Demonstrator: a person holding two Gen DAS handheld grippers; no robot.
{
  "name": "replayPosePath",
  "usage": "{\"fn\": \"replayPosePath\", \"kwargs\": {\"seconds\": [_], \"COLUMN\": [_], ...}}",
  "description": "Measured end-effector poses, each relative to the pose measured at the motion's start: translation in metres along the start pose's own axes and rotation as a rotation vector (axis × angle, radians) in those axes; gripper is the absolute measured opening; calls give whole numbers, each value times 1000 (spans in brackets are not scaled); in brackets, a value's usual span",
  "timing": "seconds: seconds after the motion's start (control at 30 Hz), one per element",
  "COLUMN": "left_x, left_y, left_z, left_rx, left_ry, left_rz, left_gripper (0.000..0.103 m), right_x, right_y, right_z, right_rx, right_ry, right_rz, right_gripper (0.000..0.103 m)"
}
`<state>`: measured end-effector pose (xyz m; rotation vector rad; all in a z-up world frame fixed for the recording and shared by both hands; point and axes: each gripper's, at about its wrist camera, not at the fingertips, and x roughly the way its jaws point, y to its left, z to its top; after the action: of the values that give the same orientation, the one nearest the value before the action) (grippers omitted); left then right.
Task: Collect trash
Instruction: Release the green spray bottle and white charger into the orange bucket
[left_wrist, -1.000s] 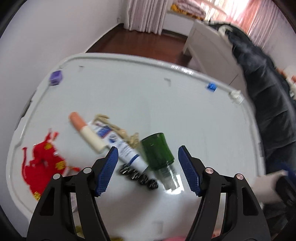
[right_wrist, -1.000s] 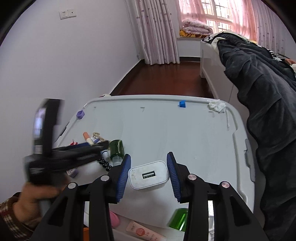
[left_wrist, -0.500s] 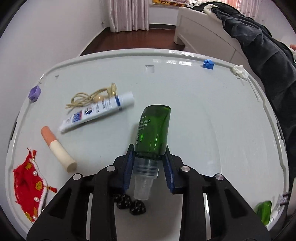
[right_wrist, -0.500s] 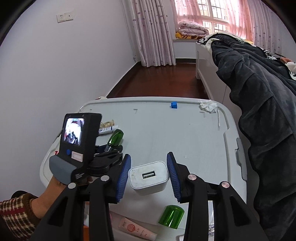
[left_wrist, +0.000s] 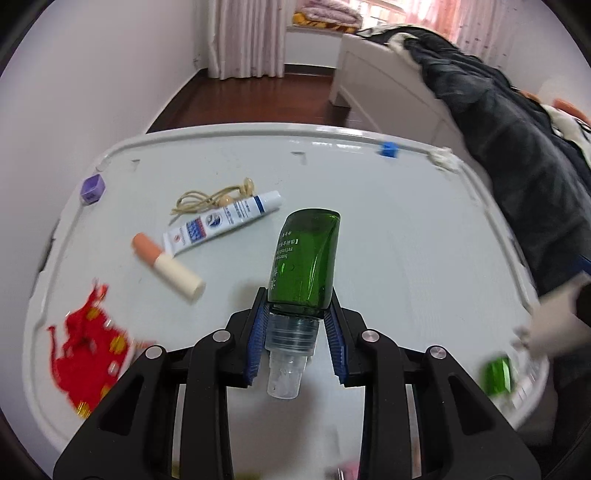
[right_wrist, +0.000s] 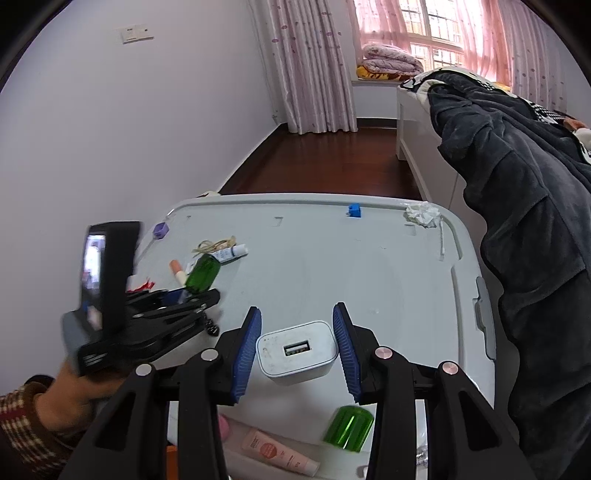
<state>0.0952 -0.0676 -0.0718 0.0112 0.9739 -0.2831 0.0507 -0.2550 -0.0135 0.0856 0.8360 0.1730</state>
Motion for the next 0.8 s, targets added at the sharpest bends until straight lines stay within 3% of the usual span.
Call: {"fn": "replayPosePath", "kwargs": {"seconds": [0.17, 0.27, 0.5, 0.63, 0.67, 0.7, 0.73, 0.8], "left_x": [-54, -78, -93, -75, -72, -70, -70, -74], "left_y": [-5, 4, 19, 22, 22, 23, 23, 23], "left_z": [-52, -94, -184, -228, -234, -238, -239, -236], "left_rx": [73, 93, 107, 90, 80, 67, 64, 72], "left_ry": [58, 114, 262, 412, 442, 464, 467, 439], "left_rz": [-63, -92, -111, -137, -147, -155, -148, -121], "left_gripper": [29, 29, 29, 30, 33, 38, 41, 56], "right_x": [-17, -33, -40, -23, -19, -18, -19, -25], "right_y": [28, 55, 102, 112, 115, 115, 113, 105], "right_z": [-23, -57, -177, -220, -229, -231, -233, -226], "right_rx": [-35, -58, -49, -14, -21, -19, -11, 23], "right_ry": [20, 60, 297, 434, 466, 464, 459, 417], "right_rz": [54, 97, 183, 211, 193, 171, 162, 146], "right_gripper": [40, 40, 40, 41, 46, 61, 64, 72]}}
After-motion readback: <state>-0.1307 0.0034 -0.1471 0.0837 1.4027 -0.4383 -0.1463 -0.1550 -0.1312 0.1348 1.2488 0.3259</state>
